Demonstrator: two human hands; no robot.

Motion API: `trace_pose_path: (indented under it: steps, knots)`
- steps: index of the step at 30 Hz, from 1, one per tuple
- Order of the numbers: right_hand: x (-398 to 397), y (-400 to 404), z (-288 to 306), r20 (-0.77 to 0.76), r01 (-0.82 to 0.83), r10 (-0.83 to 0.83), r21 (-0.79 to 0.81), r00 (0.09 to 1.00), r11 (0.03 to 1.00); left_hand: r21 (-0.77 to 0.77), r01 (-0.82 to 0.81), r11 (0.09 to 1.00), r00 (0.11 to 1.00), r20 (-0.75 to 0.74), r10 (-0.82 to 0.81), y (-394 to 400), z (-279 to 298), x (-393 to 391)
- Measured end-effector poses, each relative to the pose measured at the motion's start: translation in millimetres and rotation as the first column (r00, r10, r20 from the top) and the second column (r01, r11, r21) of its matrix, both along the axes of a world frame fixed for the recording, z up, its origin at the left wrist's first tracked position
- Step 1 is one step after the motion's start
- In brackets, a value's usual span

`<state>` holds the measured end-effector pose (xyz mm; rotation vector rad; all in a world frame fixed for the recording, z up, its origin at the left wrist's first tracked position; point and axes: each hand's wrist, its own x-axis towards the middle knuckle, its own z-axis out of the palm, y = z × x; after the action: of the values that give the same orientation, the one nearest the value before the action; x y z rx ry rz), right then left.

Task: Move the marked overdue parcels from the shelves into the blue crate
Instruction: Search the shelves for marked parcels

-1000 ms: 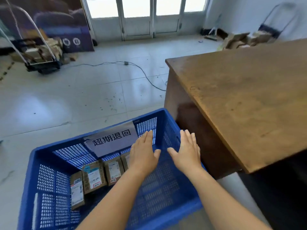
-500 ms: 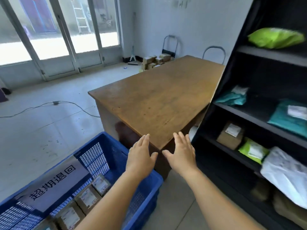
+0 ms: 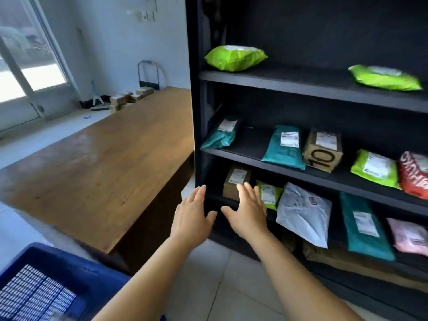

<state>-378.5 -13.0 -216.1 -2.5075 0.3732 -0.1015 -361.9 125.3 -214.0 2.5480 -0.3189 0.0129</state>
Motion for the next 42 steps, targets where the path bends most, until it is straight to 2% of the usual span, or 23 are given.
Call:
trace_pose_path:
  steps: [9,16,23,27,36,42]
  knots:
    - [44.8,-133.6,0.0,0.033,0.13,-0.134,0.097,0.99,0.987,-0.049,0.092,0.995,0.996,-0.005,-0.093,-133.6,3.0,56.4]
    - [68.6,-203.7,-10.9,-0.002,0.226,-0.229,0.159,0.973,0.961,-0.059,0.149,0.987,0.988,-0.023,-0.151,-201.2,-4.1,91.6]
    - [102.1,-248.6,-28.7,-0.027,0.296,-0.297,0.184,0.955,0.937,-0.047,0.238,0.97,0.968,-0.073,-0.241,-248.8,-20.6,151.2]
    - [130.3,-275.7,-36.9,-0.109,0.347,-0.331,0.201,0.937,0.916,-0.059,0.29,0.955,0.947,-0.128,-0.295,-270.8,-38.2,193.2]
    - [197.6,-292.8,-66.1,-0.217,0.337,-0.288,0.237,0.933,0.911,-0.02,0.36,0.933,0.901,-0.251,-0.353,-299.1,-73.7,275.3]
    - [226.7,-286.8,-79.8,-0.283,0.342,-0.28,0.198,0.917,0.919,0.014,0.39,0.921,0.873,-0.323,-0.365,-304.8,-91.1,303.5]
